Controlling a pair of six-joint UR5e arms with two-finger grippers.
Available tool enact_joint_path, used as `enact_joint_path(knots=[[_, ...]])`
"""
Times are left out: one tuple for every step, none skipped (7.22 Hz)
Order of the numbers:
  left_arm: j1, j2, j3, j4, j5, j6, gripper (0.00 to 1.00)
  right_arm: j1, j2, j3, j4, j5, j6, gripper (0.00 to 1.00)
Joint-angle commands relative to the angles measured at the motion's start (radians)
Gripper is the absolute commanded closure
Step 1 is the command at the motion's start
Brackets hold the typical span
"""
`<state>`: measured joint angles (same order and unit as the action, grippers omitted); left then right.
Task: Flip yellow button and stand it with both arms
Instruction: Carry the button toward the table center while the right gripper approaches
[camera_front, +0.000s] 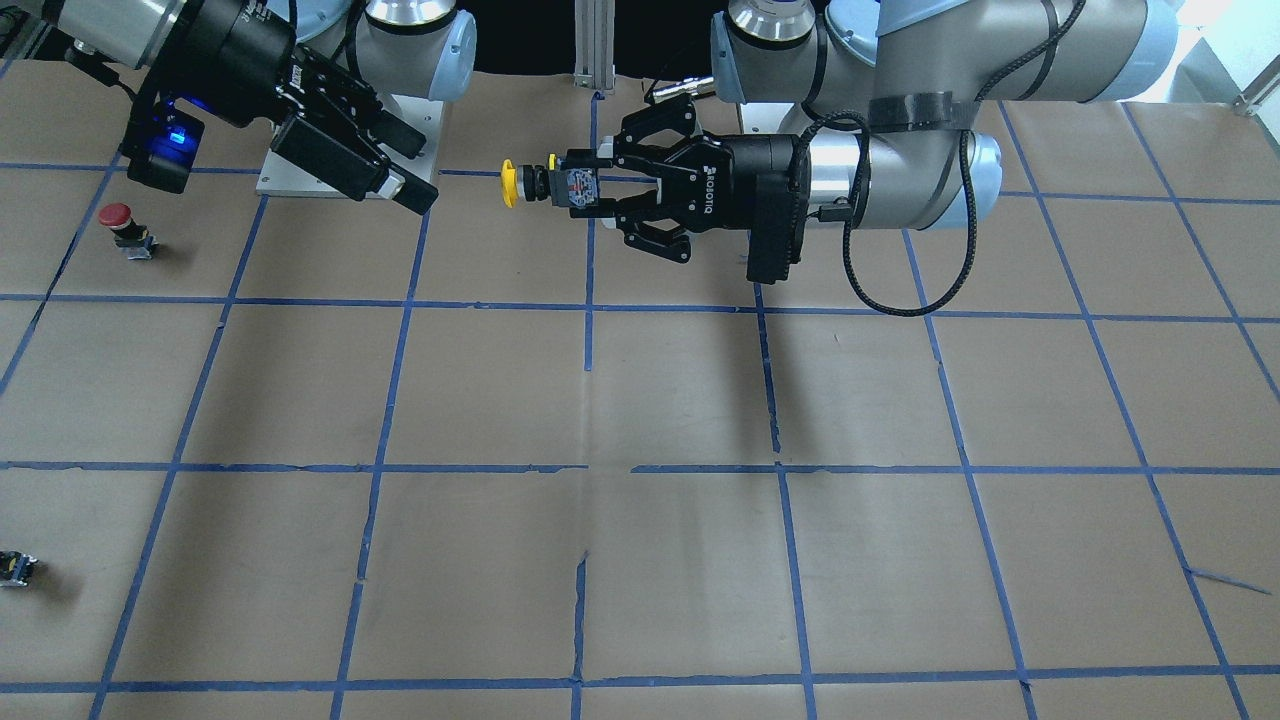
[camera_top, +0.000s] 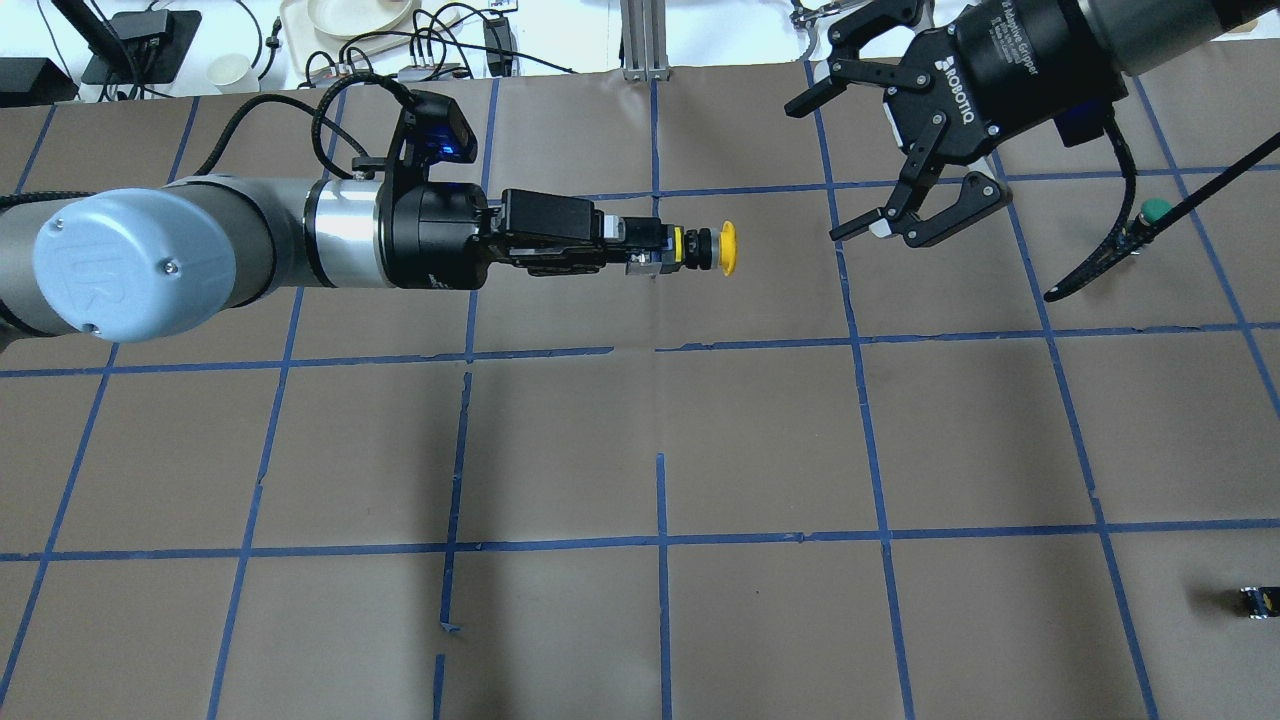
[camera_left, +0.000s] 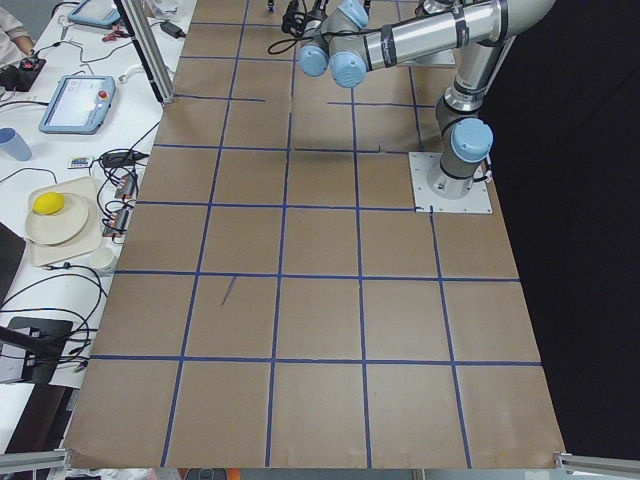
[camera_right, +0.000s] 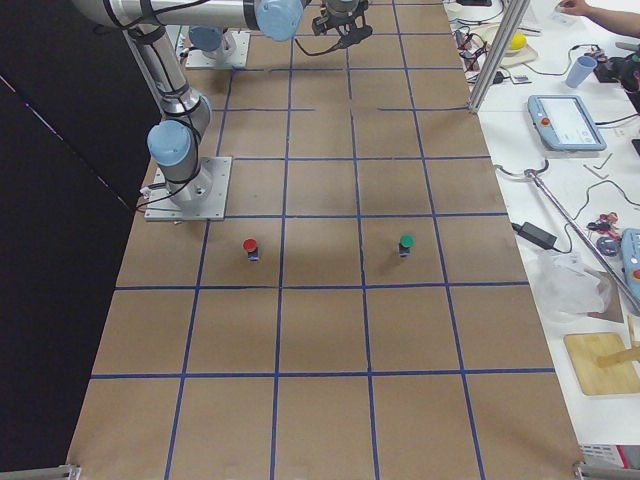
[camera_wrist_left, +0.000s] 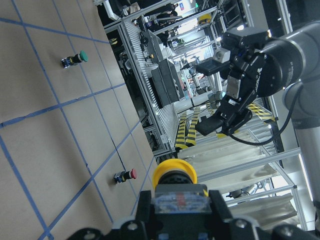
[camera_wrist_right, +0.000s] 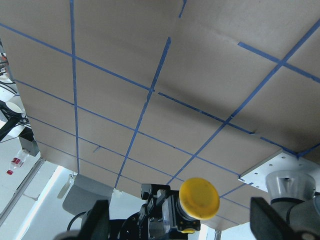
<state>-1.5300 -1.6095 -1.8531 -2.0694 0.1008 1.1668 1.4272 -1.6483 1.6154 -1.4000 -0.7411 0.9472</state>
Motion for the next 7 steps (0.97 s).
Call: enact_joint_path(knots=[[-0.010,0.002,-0.003,-0.001,-0.015,0.002,0.84,0.027,0.007,0.056,-0.075,0.040,0.005,0.00],[-0.010,0.002,-0.003,0.000,-0.015,0.002,0.84,0.027,0.001,0.067,-0.083,0.032,0.037,0.00],[-0.010,0.000,-0.003,0.000,-0.016,-0.001,0.84,0.035,-0.004,0.069,-0.071,0.031,0.041,0.00],[-0.010,0.002,-0.003,0.000,-0.019,-0.002,0.84,0.041,-0.008,0.081,-0.051,0.028,0.044,0.00],[-0.009,0.000,-0.005,0.000,-0.038,-0.002,0.84,0.041,-0.008,0.087,-0.050,0.032,0.060,0.00],[-0.010,0.000,-0.006,-0.009,-0.079,-0.004,0.84,0.047,-0.004,0.089,-0.050,0.035,0.061,0.00],[-0.010,0.000,-0.006,-0.009,-0.078,-0.004,0.84,0.059,-0.001,0.089,-0.048,0.035,0.061,0.00]])
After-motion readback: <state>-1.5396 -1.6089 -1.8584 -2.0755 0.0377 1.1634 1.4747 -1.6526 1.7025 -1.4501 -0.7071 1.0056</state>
